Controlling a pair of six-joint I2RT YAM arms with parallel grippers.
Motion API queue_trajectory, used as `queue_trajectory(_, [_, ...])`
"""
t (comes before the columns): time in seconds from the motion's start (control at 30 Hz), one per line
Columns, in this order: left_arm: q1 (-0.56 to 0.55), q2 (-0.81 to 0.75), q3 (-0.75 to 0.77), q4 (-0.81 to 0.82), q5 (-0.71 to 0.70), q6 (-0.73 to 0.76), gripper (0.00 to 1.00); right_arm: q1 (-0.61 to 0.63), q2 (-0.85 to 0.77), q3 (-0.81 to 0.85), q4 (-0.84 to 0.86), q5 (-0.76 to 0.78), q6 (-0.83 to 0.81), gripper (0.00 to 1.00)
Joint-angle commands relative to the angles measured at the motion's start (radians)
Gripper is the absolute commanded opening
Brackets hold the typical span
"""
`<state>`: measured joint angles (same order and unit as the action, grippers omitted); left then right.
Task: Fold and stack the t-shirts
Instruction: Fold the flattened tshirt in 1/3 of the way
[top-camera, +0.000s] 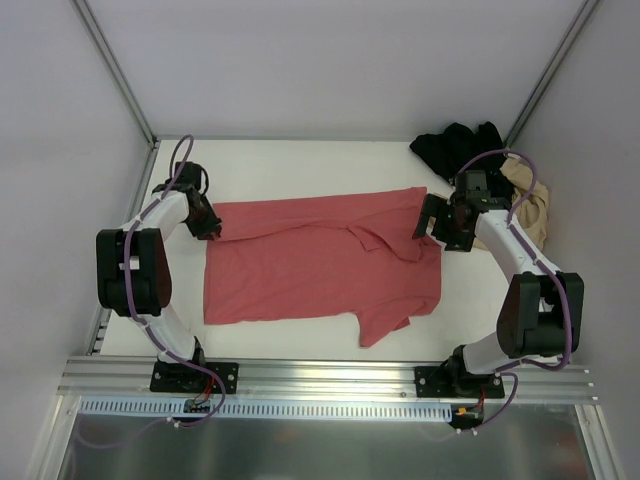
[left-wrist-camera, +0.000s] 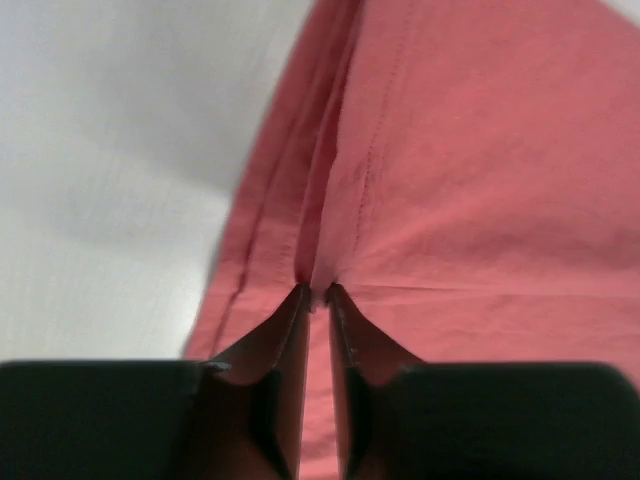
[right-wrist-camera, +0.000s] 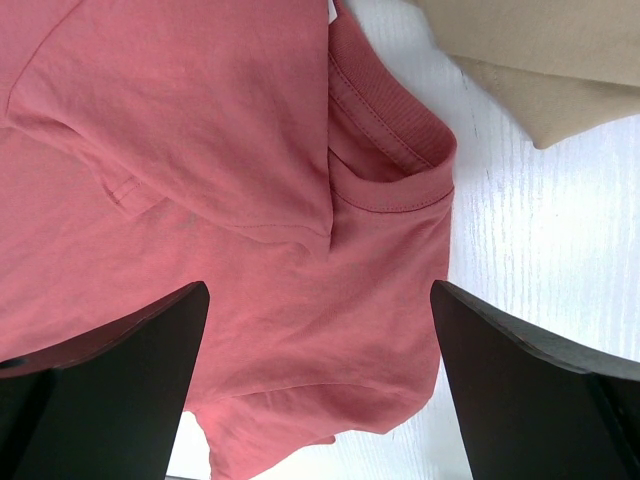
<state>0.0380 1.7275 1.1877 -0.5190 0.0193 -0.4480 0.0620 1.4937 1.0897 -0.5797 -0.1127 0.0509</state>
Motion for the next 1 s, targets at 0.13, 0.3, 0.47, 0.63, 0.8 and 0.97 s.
queue_trajectory(0.13, [-0.010,-0.062,-0.048,-0.021,-0.247,-0.078,0.65,-0.008,-0.038,0.006,0.007,-0.007,-0.009,1.00])
queue_trajectory(0.3, [-0.010,-0.100,-0.045,-0.039,-0.263,-0.095,0.79,-0.010,-0.061,-0.011,0.026,-0.022,-0.010,0.99])
queue_trajectory(0.47, [-0.024,-0.213,-0.066,-0.010,-0.222,-0.107,0.79,-0.008,-0.072,-0.034,0.043,-0.027,-0.011,1.00])
queue_trajectory(0.63, [-0.072,-0.465,-0.178,0.157,0.029,-0.057,0.80,-0.005,-0.039,-0.030,0.046,-0.058,-0.010,0.99])
queue_trajectory(0.8, [-0.084,-0.575,-0.249,0.116,0.152,-0.026,0.81,0.001,-0.090,-0.063,0.038,-0.091,-0.003,1.00])
queue_trajectory(0.97, [-0.124,-0.698,-0.454,0.158,0.185,-0.077,0.81,0.004,-0.196,-0.168,0.053,-0.078,0.003,0.99])
